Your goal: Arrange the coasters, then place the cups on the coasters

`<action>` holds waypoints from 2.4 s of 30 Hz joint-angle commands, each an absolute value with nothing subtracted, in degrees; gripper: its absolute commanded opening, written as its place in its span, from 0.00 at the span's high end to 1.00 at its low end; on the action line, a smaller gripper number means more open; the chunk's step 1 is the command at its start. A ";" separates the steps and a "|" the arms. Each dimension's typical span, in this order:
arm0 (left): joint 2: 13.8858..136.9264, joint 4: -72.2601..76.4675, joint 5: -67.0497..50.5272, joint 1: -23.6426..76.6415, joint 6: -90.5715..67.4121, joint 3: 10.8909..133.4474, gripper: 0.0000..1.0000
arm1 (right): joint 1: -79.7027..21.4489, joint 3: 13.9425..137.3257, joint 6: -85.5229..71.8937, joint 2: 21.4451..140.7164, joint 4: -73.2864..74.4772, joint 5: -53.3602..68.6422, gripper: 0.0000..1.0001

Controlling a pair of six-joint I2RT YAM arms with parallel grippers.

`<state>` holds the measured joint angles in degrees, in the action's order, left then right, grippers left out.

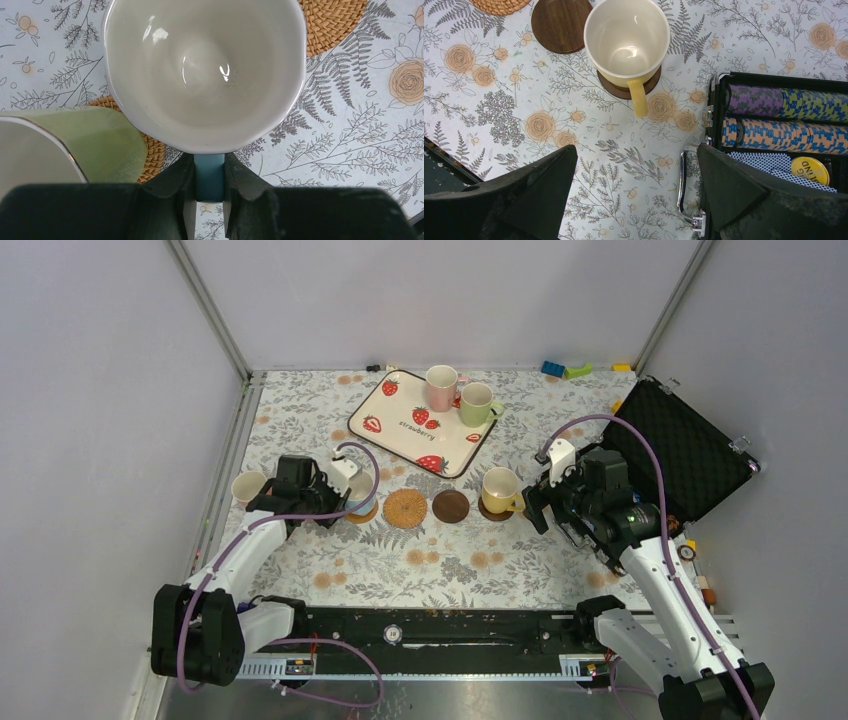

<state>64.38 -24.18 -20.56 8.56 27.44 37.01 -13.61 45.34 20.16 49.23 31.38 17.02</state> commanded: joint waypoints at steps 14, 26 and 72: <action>60.21 -18.35 -20.17 8.27 29.26 37.33 1.00 | -13.84 45.53 20.12 48.87 30.29 16.52 0.01; 60.46 -20.05 -20.40 8.32 30.27 37.55 1.00 | -13.78 45.56 20.04 48.85 30.42 16.46 0.01; 48.62 -25.15 -33.27 6.74 33.43 36.02 0.01 | -13.80 45.77 19.89 48.30 30.27 14.80 0.00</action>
<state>50.41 -24.40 -27.31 7.60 32.03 35.94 -13.61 45.34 20.16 49.23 31.38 16.03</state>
